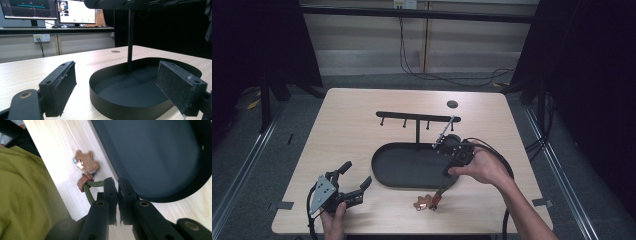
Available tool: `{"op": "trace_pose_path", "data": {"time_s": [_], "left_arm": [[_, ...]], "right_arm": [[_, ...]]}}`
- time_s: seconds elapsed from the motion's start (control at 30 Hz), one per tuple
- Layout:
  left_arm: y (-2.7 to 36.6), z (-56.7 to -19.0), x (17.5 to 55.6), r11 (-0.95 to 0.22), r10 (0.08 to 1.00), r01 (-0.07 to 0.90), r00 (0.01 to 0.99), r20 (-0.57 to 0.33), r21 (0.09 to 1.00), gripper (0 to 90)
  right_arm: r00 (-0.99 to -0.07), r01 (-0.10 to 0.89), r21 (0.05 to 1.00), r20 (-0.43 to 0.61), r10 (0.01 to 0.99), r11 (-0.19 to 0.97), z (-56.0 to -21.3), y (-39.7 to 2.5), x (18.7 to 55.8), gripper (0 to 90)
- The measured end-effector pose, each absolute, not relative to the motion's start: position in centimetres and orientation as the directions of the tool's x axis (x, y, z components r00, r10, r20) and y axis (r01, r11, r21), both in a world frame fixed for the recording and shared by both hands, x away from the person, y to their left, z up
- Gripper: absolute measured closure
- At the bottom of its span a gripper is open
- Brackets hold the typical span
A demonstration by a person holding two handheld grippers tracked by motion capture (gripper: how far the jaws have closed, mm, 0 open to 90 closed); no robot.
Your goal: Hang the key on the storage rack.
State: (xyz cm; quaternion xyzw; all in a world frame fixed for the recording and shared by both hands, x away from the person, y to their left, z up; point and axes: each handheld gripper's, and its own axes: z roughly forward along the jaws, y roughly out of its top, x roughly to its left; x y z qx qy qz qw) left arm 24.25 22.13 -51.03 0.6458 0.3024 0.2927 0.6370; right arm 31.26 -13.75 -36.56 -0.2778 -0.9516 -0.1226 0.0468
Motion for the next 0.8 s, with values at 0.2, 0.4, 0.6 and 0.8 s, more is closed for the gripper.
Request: {"op": "trace_pose_path", "data": {"time_s": [0.2,0.4,0.6,0.8], "left_arm": [[22.1,-51.0,24.2,-0.006,0.764,0.018,0.646,-0.007,1.000,15.6],[22.1,-51.0,24.3,-0.006,0.763,0.017,0.646,-0.007,1.000,15.6],[22.1,-51.0,24.3,-0.005,0.764,0.017,0.646,-0.007,1.000,15.6],[22.1,-51.0,24.3,-0.005,0.764,0.017,0.646,-0.007,1.000,15.6]], "right_arm": [[-0.851,0.524,0.198,0.165,0.499,0.829,-34.7,-13.1,31.6,86.3],[-0.856,0.517,0.202,0.153,0.494,0.832,-33.2,-12.6,31.8,86.3],[-0.865,0.501,0.196,0.135,0.483,0.843,-32.2,-12.1,31.9,86.3],[-0.876,0.483,0.217,0.124,0.466,0.849,-30.8,-11.8,31.9,86.3]]}}
